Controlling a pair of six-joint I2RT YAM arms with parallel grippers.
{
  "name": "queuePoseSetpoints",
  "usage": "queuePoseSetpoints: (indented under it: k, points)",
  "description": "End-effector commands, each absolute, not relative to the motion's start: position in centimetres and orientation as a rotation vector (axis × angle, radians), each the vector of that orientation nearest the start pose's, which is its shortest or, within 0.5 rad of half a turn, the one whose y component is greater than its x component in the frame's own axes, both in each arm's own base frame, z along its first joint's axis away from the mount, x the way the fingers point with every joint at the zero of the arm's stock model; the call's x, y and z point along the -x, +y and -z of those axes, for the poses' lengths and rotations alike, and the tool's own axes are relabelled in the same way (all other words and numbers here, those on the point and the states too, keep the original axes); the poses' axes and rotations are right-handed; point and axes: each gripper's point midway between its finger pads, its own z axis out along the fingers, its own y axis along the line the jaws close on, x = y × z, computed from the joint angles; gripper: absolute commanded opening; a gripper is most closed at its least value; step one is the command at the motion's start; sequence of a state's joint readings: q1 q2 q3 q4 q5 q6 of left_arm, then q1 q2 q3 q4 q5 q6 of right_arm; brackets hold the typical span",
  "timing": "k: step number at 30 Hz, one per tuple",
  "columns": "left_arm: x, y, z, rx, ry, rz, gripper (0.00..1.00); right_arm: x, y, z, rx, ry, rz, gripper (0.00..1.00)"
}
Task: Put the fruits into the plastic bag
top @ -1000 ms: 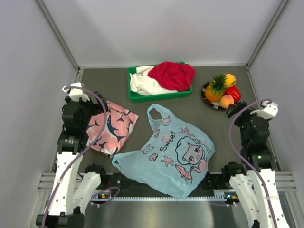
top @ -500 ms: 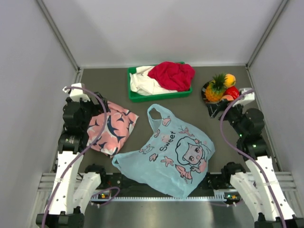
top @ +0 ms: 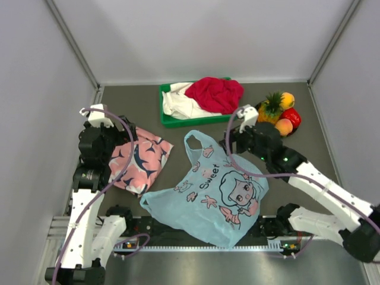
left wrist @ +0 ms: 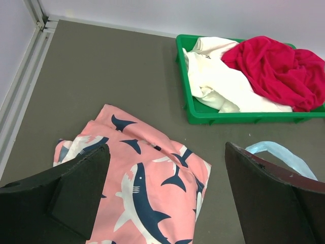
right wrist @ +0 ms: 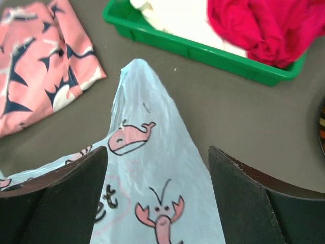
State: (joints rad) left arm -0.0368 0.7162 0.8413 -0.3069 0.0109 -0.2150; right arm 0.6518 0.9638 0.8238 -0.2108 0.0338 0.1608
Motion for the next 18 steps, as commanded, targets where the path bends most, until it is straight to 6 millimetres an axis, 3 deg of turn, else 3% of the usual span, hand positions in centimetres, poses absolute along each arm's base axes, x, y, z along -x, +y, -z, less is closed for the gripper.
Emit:
queuePoseSetpoints:
  k: [1,3,7,13,14,18]
  points:
    - [-29.7,-2.9,-30.1,0.114,1.710,0.228,0.99,-28.1,24.3,-23.7,0.575,1.891,-0.352,0.79]
    - [-29.7,-3.2,-30.0,0.094,1.713,0.240,0.99,-27.9,25.9,-22.6,0.643,1.922,-0.293,0.77]
    - [-29.7,-3.3,-30.1,0.089,1.714,0.243,0.99,-29.8,28.9,-20.6,0.661,1.972,-0.197,0.77]
    - [-29.8,-3.2,-29.9,0.094,1.716,0.237,0.99,-32.0,31.3,-20.1,0.590,2.010,-0.180,0.74]
    - [-29.8,-3.2,-29.9,0.094,1.719,0.237,0.99,-32.4,31.5,-19.1,0.582,2.034,-0.152,0.74]
    - [-29.8,-3.1,-29.9,0.097,1.719,0.232,0.99,-33.9,32.1,-18.3,0.559,2.053,-0.086,0.73]
